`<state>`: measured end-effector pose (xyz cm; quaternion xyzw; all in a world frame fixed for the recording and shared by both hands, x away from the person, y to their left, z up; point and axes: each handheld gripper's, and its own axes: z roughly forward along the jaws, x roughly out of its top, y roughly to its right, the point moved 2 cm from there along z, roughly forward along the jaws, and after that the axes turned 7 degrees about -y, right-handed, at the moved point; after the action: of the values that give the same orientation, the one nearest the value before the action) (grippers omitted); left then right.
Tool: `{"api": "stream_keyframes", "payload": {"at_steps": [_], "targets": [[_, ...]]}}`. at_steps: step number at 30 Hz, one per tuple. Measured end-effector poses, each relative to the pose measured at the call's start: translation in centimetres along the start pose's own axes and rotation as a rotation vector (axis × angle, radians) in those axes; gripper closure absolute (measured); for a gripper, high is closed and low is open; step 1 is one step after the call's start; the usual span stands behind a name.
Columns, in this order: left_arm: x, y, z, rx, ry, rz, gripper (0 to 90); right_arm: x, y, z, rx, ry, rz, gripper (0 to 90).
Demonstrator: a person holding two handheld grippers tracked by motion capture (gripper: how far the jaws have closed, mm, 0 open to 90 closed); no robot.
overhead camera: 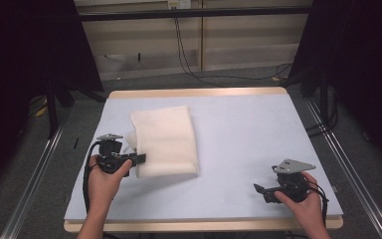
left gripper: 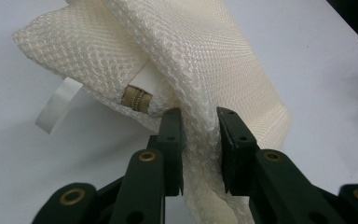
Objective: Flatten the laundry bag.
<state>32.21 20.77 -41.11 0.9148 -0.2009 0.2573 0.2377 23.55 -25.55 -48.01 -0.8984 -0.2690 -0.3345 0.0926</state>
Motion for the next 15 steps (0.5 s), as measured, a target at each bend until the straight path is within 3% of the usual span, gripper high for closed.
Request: {"api": "stream_keyframes", "payload": {"at_steps": [3,15], "targets": [[0.2,0.2,0.0,-0.022,0.012,-0.009,70.8,0.0,0.1,0.1,0.008,0.003,-0.009,9.7],[1.4,1.0,-0.4,-0.007,0.007,0.013,72.7,0.0,-0.6,0.1,0.033,-0.002,-0.009,11.0]]}}
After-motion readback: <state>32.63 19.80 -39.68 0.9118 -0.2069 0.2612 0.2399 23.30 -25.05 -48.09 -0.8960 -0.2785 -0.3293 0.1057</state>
